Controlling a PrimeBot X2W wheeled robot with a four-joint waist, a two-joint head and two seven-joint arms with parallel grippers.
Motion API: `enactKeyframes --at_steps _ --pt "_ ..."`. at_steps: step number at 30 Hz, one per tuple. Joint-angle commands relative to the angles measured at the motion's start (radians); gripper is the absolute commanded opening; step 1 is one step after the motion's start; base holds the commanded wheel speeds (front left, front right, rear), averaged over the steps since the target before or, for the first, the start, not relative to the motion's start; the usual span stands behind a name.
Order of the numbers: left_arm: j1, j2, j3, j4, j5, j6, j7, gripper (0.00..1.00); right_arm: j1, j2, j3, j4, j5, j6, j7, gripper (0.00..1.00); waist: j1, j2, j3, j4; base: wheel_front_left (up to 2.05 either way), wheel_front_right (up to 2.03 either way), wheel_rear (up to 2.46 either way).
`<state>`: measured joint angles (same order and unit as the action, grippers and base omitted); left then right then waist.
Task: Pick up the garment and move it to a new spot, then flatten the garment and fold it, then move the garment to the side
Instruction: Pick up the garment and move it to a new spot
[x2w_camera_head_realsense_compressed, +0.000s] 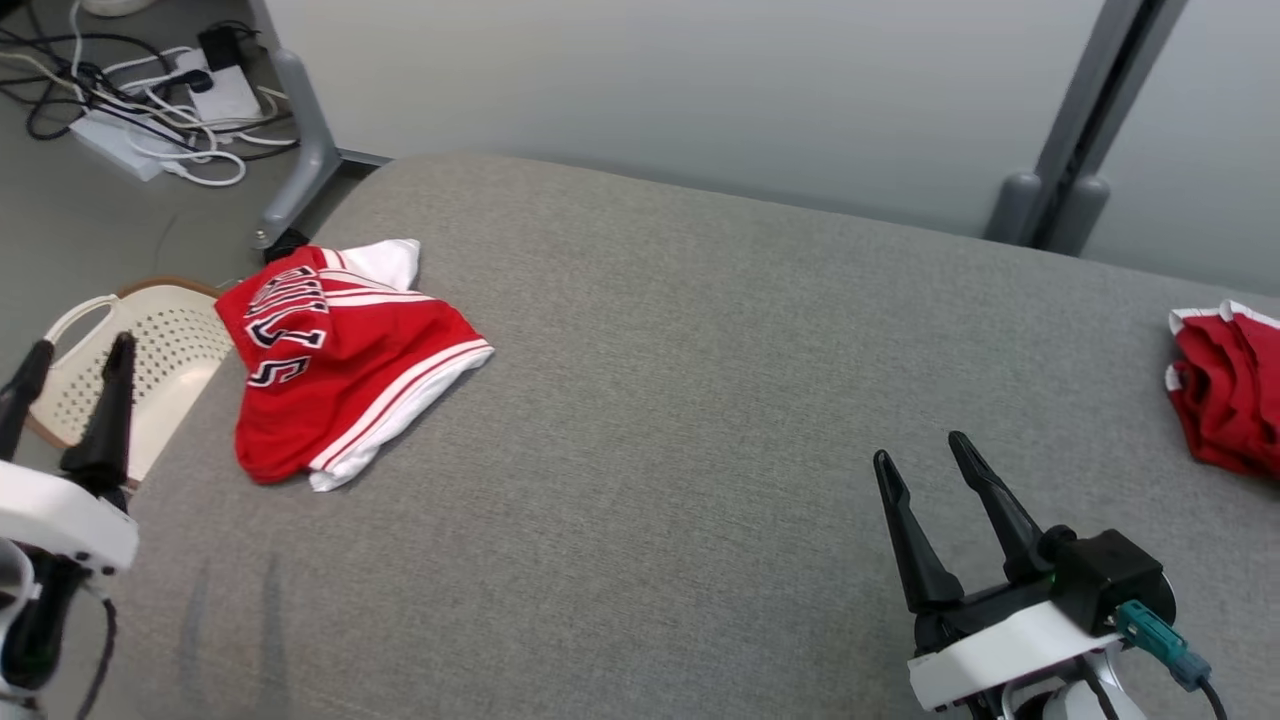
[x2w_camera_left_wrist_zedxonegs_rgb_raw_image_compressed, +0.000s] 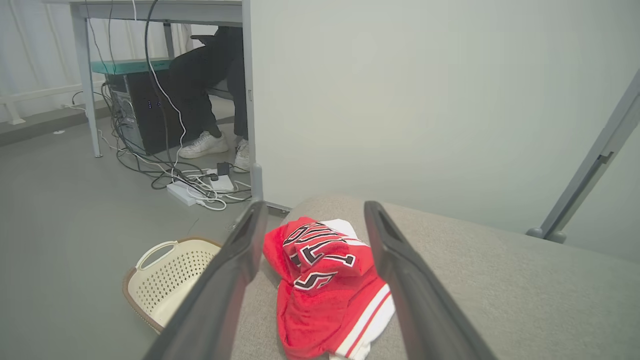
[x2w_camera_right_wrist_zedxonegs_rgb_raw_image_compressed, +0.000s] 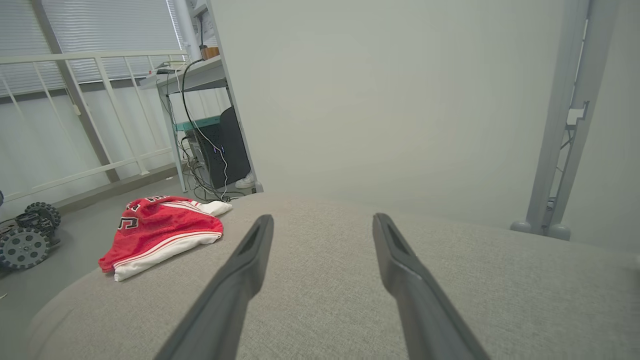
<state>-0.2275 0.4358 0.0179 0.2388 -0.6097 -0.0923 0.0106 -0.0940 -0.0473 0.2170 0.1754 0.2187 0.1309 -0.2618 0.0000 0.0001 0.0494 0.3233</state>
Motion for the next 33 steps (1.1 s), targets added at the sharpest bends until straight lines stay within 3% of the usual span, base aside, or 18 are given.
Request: enactKeyframes --at_steps 1,10,18,28,33 --pt "-0.034 0.02 0.001 0.018 -0.005 -0.008 0.016 1.0 -0.014 -0.007 -0.001 0.0 -0.009 0.0 -0.006 1.0 0.0 -0.0001 0.041 -0.045 0.0 0.0 0.0" --pt "-0.223 0.182 0.013 0.251 -0.095 -0.035 0.157 1.0 -0.067 -0.007 0.001 -0.022 -0.021 0.0 -0.007 1.0 0.0 -0.0001 0.137 -0.204 0.0 0.0 0.0" --pt "-0.314 0.312 -0.028 0.419 -0.263 -0.038 0.375 1.0 -0.088 -0.006 -0.004 -0.059 -0.029 0.0 -0.005 1.0 0.0 -0.0001 0.215 -0.322 0.0 0.0 0.0" --pt "-0.377 0.388 -0.111 0.584 -0.431 -0.039 0.501 1.0 -0.103 -0.006 0.001 -0.099 -0.035 0.0 -0.004 1.0 0.0 -0.0001 0.285 -0.412 0.0 0.0 0.0" --pt "-0.385 0.424 -0.164 0.651 -0.465 -0.039 0.552 1.0 -0.101 -0.006 -0.004 -0.119 -0.039 0.0 -0.004 1.0 0.0 -0.0001 0.313 -0.436 0.0 0.0 0.0"
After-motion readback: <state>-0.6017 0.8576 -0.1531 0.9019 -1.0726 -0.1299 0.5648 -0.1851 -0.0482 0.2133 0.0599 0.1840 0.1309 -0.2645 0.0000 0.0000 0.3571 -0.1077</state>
